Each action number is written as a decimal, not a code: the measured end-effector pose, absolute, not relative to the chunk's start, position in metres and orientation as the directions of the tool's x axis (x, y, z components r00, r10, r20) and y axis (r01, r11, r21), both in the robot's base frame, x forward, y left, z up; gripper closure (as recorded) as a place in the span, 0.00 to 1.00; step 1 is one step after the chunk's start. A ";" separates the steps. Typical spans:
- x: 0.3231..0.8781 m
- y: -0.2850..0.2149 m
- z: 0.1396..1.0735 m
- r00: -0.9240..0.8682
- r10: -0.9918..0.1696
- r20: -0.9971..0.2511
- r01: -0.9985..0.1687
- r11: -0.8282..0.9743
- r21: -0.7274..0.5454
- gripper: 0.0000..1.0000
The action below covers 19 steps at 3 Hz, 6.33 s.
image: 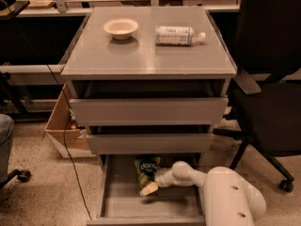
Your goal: Pick green rice chip bag from bottom drawer and place on counter
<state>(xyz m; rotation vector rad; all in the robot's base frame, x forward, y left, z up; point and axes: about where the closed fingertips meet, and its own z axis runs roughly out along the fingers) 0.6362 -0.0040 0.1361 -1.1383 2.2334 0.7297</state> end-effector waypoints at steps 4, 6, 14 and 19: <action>0.635 -0.004 0.141 -0.485 -0.571 -0.662 -0.837 0.523 0.162 0.73; 0.593 -0.011 0.207 -0.482 -0.597 -0.641 -0.848 0.503 0.168 1.00; 0.494 -0.196 0.466 -0.571 -0.684 -0.454 -0.789 0.609 0.075 1.00; 0.466 -0.232 0.729 -0.400 -0.791 -0.463 -0.748 0.574 -0.334 1.00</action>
Offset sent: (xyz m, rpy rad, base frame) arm -0.0214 0.0074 -0.0561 -0.0542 -0.0556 -0.0198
